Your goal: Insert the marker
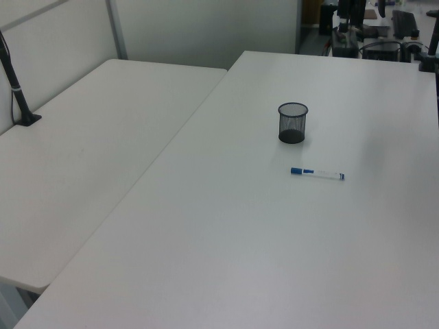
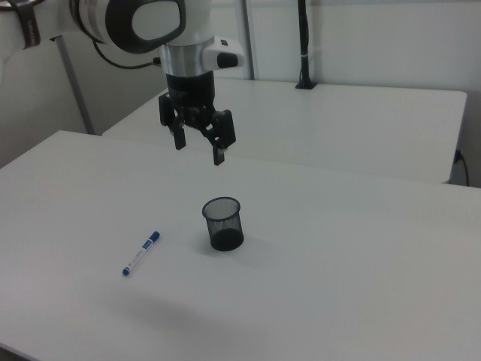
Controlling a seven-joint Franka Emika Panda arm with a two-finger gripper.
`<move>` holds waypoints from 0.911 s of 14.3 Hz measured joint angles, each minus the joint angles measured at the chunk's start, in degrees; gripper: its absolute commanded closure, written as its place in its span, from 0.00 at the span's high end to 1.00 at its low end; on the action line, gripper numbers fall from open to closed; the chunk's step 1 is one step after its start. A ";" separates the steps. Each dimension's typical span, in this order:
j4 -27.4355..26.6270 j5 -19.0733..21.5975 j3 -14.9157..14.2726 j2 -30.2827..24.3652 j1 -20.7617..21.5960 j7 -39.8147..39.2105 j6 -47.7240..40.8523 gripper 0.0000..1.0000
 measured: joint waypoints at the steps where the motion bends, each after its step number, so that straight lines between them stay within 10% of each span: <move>1: 0.00 0.00 0.00 0.01 0.00 0.00 0.00 1.00; 13: -1.44 0.00 0.48 5.40 4.15 -1.26 -0.19 0.99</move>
